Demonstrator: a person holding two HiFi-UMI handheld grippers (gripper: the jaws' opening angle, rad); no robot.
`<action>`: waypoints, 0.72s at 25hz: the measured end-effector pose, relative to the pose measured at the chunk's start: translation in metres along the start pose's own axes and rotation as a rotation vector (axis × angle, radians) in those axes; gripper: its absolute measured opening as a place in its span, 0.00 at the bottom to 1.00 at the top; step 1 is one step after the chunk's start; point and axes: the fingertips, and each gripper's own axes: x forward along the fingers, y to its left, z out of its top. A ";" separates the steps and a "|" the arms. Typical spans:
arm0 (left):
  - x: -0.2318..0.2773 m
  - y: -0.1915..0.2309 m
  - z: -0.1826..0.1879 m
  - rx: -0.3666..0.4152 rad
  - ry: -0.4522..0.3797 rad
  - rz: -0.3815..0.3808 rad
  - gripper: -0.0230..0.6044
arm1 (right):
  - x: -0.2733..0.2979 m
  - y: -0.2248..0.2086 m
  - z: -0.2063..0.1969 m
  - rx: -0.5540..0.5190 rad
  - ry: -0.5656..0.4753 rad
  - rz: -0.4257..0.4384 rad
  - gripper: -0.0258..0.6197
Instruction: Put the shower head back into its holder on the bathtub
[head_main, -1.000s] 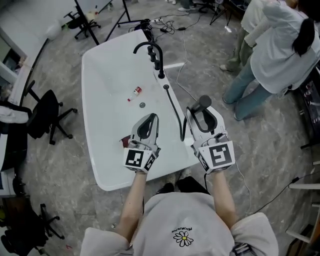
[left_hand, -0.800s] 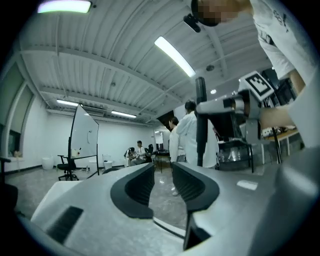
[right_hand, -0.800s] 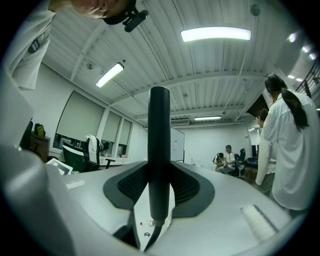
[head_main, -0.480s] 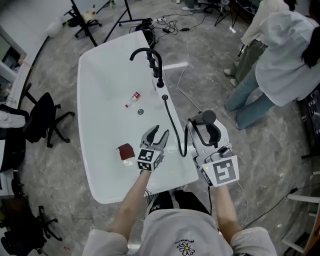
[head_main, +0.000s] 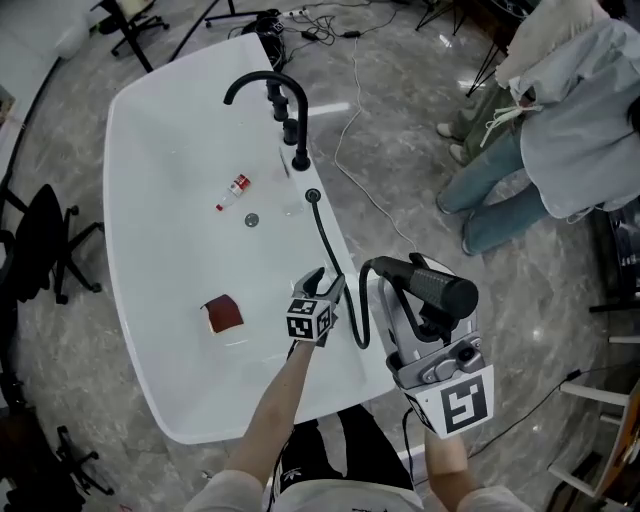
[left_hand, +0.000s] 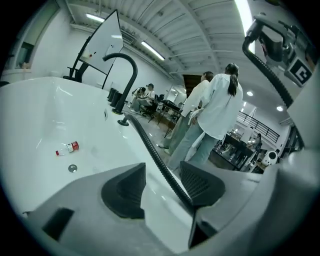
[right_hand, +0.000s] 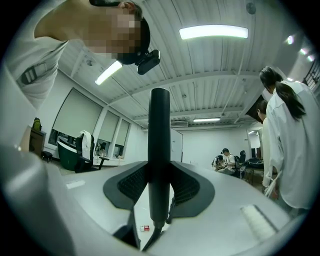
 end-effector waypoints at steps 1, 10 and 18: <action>0.006 0.001 -0.002 0.000 0.003 -0.005 0.37 | 0.004 0.001 -0.003 -0.002 0.001 -0.004 0.26; 0.028 0.002 -0.014 0.012 0.047 -0.037 0.30 | 0.014 0.005 -0.021 0.001 0.029 -0.014 0.26; 0.021 -0.003 0.026 0.077 -0.007 -0.046 0.13 | 0.017 0.005 -0.017 0.008 0.027 -0.026 0.26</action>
